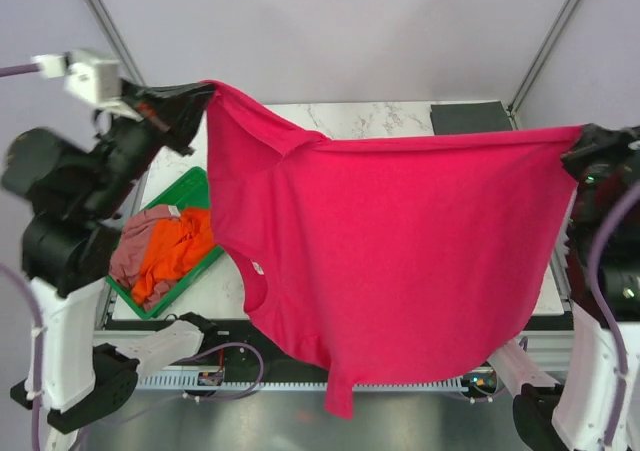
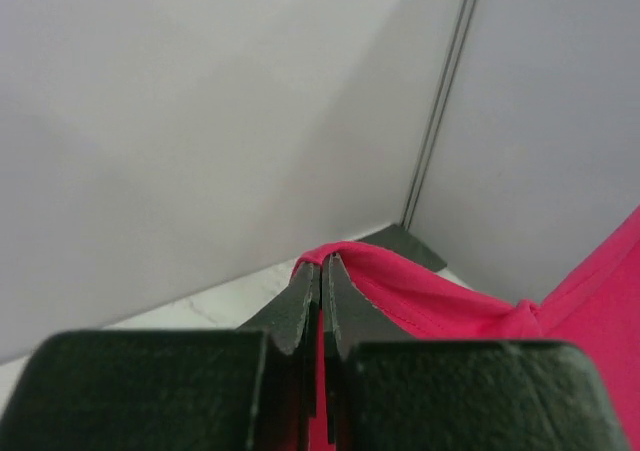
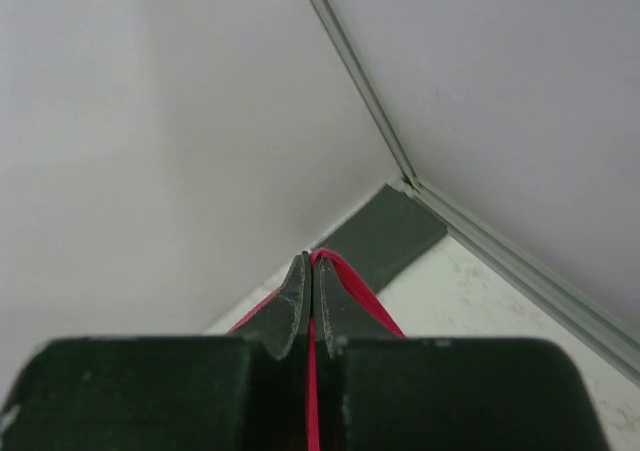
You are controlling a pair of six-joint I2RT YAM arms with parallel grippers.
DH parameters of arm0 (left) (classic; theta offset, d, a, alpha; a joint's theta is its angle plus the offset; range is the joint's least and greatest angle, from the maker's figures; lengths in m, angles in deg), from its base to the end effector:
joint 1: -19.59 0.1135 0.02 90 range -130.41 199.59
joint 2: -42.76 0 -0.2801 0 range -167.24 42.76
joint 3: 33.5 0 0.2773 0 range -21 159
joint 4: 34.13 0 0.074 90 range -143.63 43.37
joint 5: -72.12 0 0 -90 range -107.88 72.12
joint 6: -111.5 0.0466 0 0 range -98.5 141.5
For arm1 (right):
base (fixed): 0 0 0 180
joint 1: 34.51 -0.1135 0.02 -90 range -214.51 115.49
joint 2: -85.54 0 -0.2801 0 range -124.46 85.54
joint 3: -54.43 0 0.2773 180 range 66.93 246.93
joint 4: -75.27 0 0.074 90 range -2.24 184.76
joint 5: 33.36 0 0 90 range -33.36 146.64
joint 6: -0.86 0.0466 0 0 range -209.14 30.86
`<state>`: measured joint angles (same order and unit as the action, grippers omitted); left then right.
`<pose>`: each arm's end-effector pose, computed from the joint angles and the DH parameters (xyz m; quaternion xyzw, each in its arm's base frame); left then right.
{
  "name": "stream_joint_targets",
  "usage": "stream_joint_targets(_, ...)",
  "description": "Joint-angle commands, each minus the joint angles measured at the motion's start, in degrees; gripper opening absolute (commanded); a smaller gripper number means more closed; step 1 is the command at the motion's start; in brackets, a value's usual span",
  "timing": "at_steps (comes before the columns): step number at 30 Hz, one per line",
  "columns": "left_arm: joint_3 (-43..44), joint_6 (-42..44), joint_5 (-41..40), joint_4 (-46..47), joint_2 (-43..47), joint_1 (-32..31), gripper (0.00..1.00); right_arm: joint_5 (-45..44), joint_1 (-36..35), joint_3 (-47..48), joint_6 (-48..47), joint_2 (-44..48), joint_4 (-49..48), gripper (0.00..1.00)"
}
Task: Fold and stack the t-shirts
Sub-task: Flatten the tshirt out
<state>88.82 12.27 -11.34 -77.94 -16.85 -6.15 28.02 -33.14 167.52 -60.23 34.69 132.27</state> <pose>0.1051 -0.0566 0.6405 0.1293 0.5678 -0.2757 0.7648 0.0862 -0.0244 0.5866 0.3468 0.5828 0.0086 0.7349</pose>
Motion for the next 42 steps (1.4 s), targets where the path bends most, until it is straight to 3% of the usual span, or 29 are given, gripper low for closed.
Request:
stream_joint_targets(1, -7.74, 6.67, -2.06, 2.74, -4.72, 0.34, 0.02, -2.14, 0.13, -11.70, 0.09, 0.04, -9.07, 0.00)
stream_joint_targets(7, -25.41, 10.89, -5.14, 14.86, -11.12, 0.60, 0.02, -3.64, 0.13, -39.81, 2.99, -3.45, -26.47, 0.00)
stream_joint_targets(12, -25.63, 12.31, -1.63, 18.21, -27.96, 3.67, 0.02, -2.93, 0.22, -48.38, 4.14, -18.00, -44.04, 0.00)
stream_joint_targets(16, -17.13, 10.56, 2.59, 19.18, -39.83, 6.40, 0.02, 3.64, 0.92, -42.80, 2.04, -32.85, -52.15, 0.00)
stream_joint_targets(21, -3.33, 9.76, 4.00, 19.27, -52.60, 7.98, 0.02, 7.09, 1.62, -33.64, 0.71, -47.12, -52.69, 0.00)
stream_joint_targets(33, 17.51, 4.76, 7.96, 19.27, -70.54, 8.25, 0.02, 12.88, 5.13, -18.95, -2.28, -60.93, -53.04, 0.00)
stream_joint_targets(38, 17.80, 2.56, 7.26, 19.01, -71.96, 8.25, 0.02, 17.98, 6.10, -16.84, -3.58, -63.49, -54.18, 0.00)
stream_joint_targets(42, 9.92, 0.98, 3.48, 18.74, -67.22, 8.33, 0.02, 22.72, 6.98, -14.03, -5.69, -64.64, -48.93, 0.00)
